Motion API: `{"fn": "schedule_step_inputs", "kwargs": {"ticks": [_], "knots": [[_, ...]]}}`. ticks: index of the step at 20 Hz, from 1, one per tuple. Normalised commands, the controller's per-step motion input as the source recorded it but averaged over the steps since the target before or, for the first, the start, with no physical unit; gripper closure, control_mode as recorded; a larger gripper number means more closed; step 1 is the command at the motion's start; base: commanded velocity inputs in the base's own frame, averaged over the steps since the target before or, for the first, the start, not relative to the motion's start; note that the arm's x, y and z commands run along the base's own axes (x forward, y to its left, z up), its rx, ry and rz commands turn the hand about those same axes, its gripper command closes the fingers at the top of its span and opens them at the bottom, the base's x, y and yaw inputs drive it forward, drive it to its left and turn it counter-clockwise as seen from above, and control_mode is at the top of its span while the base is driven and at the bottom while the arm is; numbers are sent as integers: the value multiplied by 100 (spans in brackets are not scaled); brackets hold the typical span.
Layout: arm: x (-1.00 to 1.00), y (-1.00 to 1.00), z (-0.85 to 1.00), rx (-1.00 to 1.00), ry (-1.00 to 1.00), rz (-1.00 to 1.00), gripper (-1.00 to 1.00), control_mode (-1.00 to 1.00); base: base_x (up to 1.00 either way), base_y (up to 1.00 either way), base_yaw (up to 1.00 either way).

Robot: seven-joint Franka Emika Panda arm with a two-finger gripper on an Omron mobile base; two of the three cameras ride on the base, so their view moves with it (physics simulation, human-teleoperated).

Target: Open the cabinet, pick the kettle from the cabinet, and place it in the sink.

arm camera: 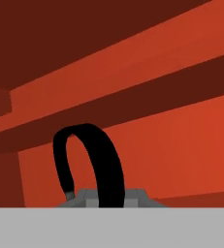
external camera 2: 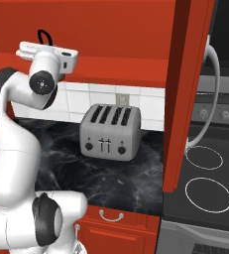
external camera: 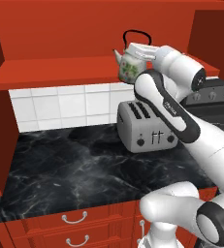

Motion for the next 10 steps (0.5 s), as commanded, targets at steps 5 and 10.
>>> {"fn": "schedule_step_inputs", "kwargs": {"ticks": [5,10], "knots": [[-71,-15,-4,0,0,2,100,-100,0,0,0],[-69,-8,-6,0,5,3,100,-100,0,0,0]]}}
